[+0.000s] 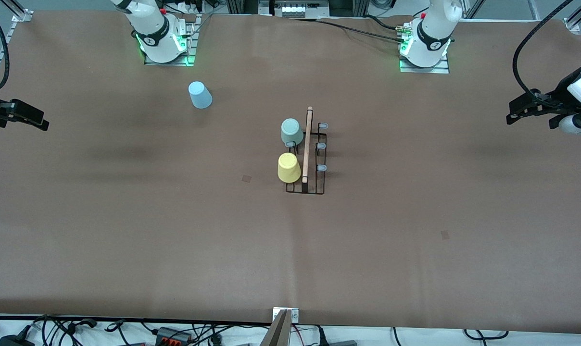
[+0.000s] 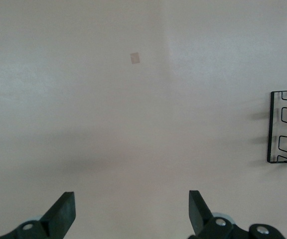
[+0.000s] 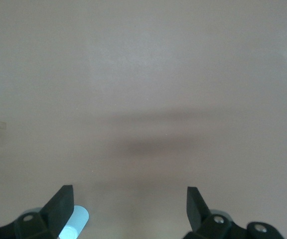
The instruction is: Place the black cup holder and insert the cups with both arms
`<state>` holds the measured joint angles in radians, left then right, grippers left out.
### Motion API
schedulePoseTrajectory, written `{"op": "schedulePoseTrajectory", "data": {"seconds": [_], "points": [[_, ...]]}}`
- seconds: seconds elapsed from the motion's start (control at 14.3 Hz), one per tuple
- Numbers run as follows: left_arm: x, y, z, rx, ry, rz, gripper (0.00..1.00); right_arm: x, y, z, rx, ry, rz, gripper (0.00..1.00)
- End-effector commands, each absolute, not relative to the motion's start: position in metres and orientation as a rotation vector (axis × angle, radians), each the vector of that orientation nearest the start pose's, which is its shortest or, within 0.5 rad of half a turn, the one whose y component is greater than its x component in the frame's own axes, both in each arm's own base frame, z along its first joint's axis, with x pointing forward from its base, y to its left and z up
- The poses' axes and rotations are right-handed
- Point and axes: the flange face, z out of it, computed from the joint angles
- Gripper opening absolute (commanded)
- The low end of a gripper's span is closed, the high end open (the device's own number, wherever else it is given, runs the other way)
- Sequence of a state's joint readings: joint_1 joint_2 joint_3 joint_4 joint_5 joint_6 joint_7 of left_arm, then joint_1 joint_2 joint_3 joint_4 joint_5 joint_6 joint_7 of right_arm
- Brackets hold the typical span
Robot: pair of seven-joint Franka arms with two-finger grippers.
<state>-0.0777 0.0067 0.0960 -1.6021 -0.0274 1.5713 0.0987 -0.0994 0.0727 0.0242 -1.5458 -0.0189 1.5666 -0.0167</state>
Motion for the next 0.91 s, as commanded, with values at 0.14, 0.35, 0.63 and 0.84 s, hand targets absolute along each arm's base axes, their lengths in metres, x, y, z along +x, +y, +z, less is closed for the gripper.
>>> {"op": "schedulePoseTrajectory", "data": {"seconds": [0.14,0.35,0.63,0.84], "points": [[0.5573,0.0069,0.6118,-3.165,0.114,0.063,1.0,0.5681,-0.0386,0.5994,-3.132,0.101,0.084,1.0],[0.5573,0.006,0.6118,-3.165,0.117,0.063,1.0,0.5719,-0.0366,0.5974,-3.135,0.087,0.086,1.0],[0.5573,0.0059,0.6118,-3.167,0.117,0.063,1.0,0.5734,-0.0357,0.6021,-3.134,0.082,0.069,1.0],[0.5573,0.0067,0.6118,-3.167,0.114,0.063,1.0,0.5733,-0.0361,0.6014,-3.137,0.084,0.072,1.0]]}}
